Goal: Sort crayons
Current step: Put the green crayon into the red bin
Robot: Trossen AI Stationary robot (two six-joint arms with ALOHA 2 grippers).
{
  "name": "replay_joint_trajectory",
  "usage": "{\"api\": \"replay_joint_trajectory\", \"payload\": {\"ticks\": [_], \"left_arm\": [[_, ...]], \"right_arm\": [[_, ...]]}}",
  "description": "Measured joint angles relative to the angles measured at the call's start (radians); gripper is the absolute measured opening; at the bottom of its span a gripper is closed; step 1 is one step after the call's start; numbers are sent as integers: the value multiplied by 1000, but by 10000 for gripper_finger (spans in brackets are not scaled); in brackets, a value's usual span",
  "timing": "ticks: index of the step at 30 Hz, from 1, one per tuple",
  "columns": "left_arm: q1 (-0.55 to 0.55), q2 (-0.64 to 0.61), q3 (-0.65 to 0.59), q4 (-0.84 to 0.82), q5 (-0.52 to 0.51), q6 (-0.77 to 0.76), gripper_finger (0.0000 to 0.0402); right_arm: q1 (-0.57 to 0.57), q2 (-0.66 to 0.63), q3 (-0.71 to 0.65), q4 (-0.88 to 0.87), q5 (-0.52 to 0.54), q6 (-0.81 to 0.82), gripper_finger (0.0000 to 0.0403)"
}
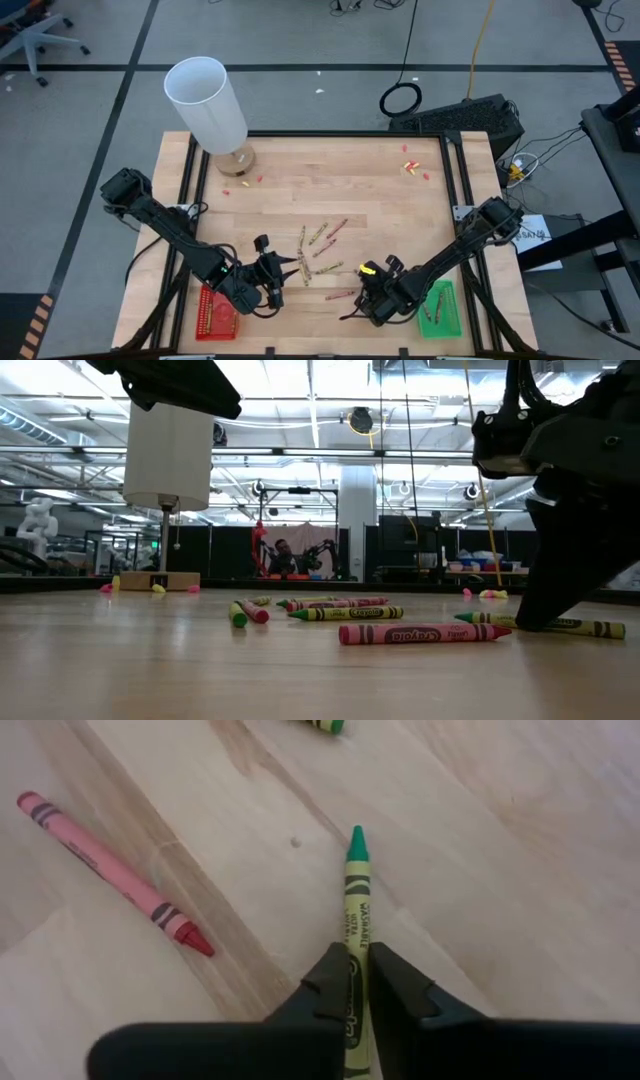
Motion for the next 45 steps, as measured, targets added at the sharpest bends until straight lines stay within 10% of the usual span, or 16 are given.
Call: {"api": "replay_joint_trajectory", "payload": {"ticks": [19, 31, 45], "left_arm": [[0, 0, 0, 37, 0, 6, 113], [0, 0, 0, 38, -6, 6, 113], [-9, 0, 0, 81, -7, 1, 113]], "right_arm": [[-1, -95, 261, -129, 31, -491, 3], [78, -248, 181, -69, 434, -554, 3], [72, -248, -116, 1009, 498, -959, 4]]}}
